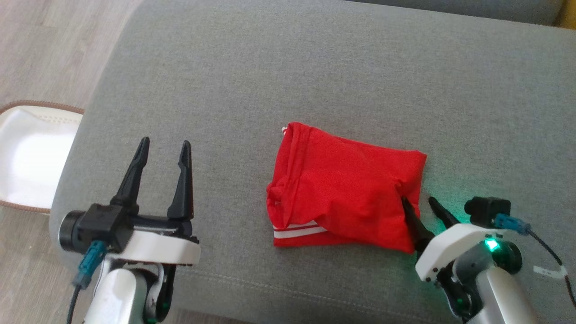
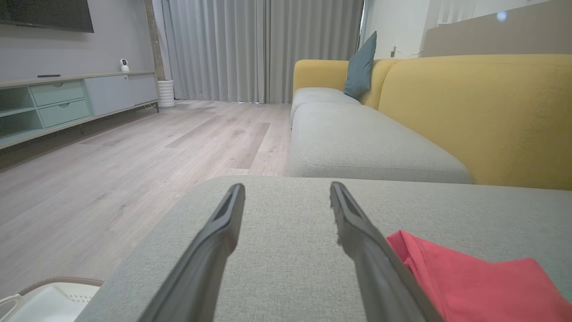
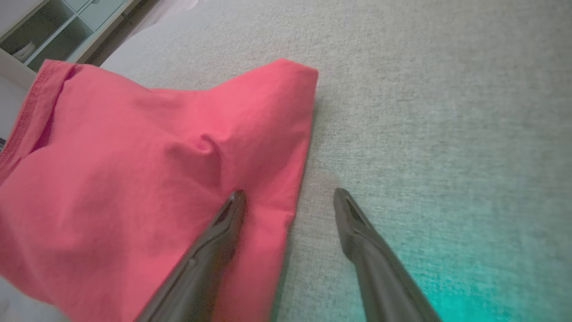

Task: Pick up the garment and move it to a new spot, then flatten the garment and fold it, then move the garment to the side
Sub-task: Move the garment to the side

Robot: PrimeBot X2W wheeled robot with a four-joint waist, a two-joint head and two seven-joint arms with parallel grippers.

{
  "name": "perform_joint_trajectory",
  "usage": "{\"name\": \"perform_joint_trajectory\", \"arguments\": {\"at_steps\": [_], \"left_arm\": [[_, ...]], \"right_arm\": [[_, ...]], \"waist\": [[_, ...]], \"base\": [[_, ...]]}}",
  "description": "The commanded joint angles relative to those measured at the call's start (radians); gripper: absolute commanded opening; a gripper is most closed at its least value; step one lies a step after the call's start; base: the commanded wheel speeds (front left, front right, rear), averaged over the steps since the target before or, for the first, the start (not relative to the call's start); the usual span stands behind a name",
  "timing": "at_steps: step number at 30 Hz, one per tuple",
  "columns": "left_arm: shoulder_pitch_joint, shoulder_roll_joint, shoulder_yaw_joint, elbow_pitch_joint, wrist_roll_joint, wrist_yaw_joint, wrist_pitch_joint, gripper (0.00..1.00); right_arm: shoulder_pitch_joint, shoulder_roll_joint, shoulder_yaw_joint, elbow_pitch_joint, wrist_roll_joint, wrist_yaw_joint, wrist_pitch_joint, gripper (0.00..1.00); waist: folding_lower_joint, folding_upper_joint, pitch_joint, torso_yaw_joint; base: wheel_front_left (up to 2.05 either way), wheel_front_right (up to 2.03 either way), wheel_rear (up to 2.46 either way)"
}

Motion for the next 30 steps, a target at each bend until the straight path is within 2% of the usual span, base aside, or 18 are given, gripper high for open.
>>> {"name": "perform_joint_trajectory", "arguments": {"at_steps": [1,2,3,13,19,24,30], "left_arm": [[-0.034,0.004,0.042,-0.036,0.014,-0.008,-0.012,1.0],[-0.034,0.002,0.045,-0.036,0.016,-0.011,-0.012,1.0],[-0.035,0.0,0.048,-0.035,0.018,-0.014,-0.012,1.0],[-0.032,-0.012,0.067,-0.023,0.036,-0.037,-0.012,1.0],[-0.02,-0.019,0.07,-0.019,0.043,-0.049,-0.012,1.0],[-0.013,-0.019,0.088,-0.035,0.047,-0.048,-0.012,1.0],[-0.015,-0.017,0.096,-0.061,0.054,-0.06,-0.012,1.0]], "right_arm": [[-0.025,0.002,0.045,0.003,0.011,-0.001,0.02,0.51],[-0.026,0.002,0.053,0.008,0.017,-0.001,0.026,0.13],[-0.028,0.002,0.059,0.01,0.019,-0.001,0.027,0.0],[-0.019,-0.001,0.069,-0.039,0.034,-0.001,0.029,0.0],[-0.003,-0.038,0.052,-0.104,-0.007,-0.001,0.032,0.0],[0.005,-0.065,0.043,-0.151,-0.024,-0.001,0.061,0.0],[-0.018,-0.12,0.029,-0.217,-0.043,-0.001,0.098,0.0]], "waist": [[0.0,0.0,0.002,-0.003],[0.0,0.0,0.003,-0.006],[0.0,0.0,0.003,-0.008],[0.0,0.0,-0.009,-0.03],[0.0,0.0,-0.019,-0.059],[0.0,0.0,-0.01,-0.114],[0.0,0.0,0.018,-0.239]], "base": [[0.0,0.0,0.0],[0.0,0.0,0.0],[0.0,0.0,0.0],[0.0,0.0,0.0],[0.0,0.0,0.0],[0.0,0.0,0.0],[0.0,0.0,0.0]]}}
